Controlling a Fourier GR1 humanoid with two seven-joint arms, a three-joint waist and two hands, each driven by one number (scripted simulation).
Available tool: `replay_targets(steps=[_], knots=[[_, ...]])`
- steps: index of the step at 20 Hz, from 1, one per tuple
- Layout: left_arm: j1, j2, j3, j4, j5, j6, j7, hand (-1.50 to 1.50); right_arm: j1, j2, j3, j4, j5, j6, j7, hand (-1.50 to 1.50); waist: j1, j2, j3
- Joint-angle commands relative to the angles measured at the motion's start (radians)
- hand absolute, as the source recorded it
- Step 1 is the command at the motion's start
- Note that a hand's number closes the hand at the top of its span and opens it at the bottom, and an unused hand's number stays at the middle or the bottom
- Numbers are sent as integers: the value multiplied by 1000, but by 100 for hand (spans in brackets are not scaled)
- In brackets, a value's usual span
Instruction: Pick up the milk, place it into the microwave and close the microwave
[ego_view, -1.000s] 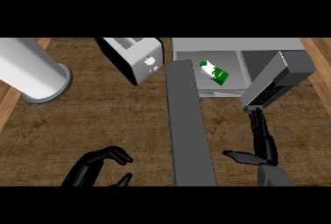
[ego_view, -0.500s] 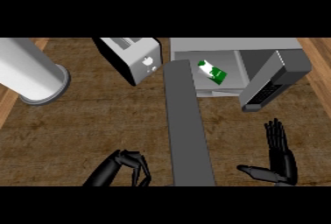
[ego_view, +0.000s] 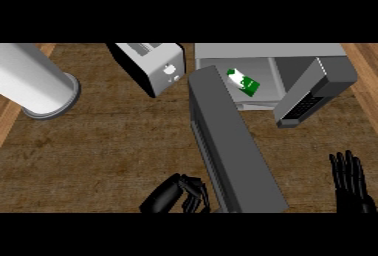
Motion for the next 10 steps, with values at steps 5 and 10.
replay_targets(steps=[5,10], knots=[[-213,-38,-263,205,174,223,22,150,122,-79,-18,-310,-156,143,168,-150,-14,6,-1],[-381,-39,-376,266,308,362,62,150,219,-51,41,-442,-136,156,165,-150,-63,11,-2]])
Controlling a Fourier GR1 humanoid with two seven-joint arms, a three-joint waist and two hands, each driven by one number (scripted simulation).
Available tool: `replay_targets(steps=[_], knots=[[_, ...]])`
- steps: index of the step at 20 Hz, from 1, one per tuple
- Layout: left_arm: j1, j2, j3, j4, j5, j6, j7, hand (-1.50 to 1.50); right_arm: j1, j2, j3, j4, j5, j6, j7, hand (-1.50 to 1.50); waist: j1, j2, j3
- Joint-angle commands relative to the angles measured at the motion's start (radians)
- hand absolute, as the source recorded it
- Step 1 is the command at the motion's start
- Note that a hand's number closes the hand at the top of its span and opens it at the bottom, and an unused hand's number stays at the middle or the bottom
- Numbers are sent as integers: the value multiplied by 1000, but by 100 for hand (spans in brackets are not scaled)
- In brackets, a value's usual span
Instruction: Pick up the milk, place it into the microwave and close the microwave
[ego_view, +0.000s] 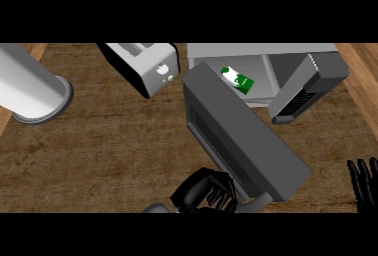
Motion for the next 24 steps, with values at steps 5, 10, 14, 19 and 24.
replay_targets(steps=[5,10,14,19,24], knots=[[-231,-9,-135,79,178,170,66,150,12,-28,28,-140,-35,28,93,-150,-64,14,-2],[-303,-9,-106,102,246,256,69,150,20,-68,25,-200,-67,66,121,-150,-127,24,-4],[-297,-9,-15,37,363,324,-60,-150,5,-67,17,-224,-74,56,118,-150,-157,37,-10],[-346,-9,-8,70,431,378,-110,-150,-3,-81,26,-244,-110,83,141,-150,-195,47,-7],[-437,-9,22,101,489,397,-134,-150,-34,-102,21,-250,-147,96,169,-150,-231,61,-5]])
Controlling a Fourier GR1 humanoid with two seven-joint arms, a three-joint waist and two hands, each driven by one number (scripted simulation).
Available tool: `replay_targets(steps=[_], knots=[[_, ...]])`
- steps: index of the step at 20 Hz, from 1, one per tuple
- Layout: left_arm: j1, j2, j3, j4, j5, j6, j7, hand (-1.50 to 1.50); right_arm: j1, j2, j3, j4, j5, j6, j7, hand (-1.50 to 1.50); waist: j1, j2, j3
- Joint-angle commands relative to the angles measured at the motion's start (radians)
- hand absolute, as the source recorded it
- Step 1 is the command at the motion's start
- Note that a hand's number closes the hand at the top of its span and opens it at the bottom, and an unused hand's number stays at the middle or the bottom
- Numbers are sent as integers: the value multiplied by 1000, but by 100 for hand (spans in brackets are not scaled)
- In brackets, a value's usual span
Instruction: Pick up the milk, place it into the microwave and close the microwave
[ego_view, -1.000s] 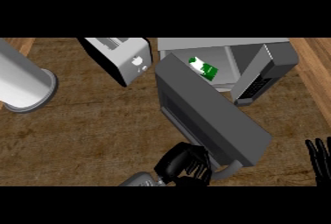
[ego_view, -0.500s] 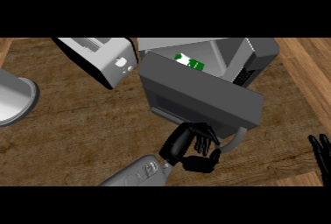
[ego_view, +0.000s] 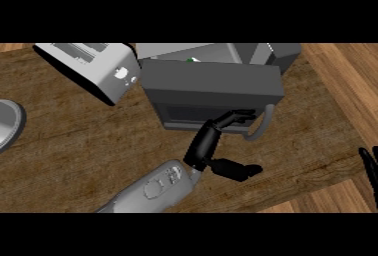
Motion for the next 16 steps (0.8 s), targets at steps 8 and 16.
replay_targets(steps=[8,16], knots=[[-130,-2,35,88,122,56,-65,-150,-60,-57,-4,-29,-89,50,52,-150,-71,26,2],[-212,-2,50,150,186,80,-99,-150,-96,-88,-13,-27,-154,75,80,-150,-105,33,6]])
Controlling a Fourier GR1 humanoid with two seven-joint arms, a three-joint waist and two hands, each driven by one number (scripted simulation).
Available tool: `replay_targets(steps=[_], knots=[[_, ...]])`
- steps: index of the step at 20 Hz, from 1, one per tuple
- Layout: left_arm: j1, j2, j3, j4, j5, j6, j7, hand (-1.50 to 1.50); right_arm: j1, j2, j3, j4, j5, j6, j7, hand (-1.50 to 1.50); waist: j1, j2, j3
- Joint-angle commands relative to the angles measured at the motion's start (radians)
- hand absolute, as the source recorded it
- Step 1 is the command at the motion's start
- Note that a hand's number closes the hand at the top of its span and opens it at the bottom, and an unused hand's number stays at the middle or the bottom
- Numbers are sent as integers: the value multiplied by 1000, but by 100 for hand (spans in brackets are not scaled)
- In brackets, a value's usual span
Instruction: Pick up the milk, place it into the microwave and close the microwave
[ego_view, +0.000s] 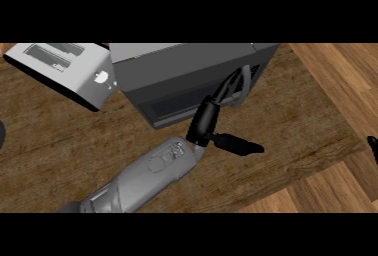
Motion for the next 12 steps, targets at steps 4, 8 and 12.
replay_targets(steps=[4,8,12], knots=[[-65,0,13,52,60,20,-31,-150,-36,-38,-7,1,-52,20,34,-150,-27,11,1],[-87,0,5,69,85,14,-48,-150,-61,-45,-10,2,-73,16,46,-150,-32,13,2],[-100,0,7,86,112,25,-61,-150,-64,-59,-17,-2,-88,14,63,-150,-50,13,2]])
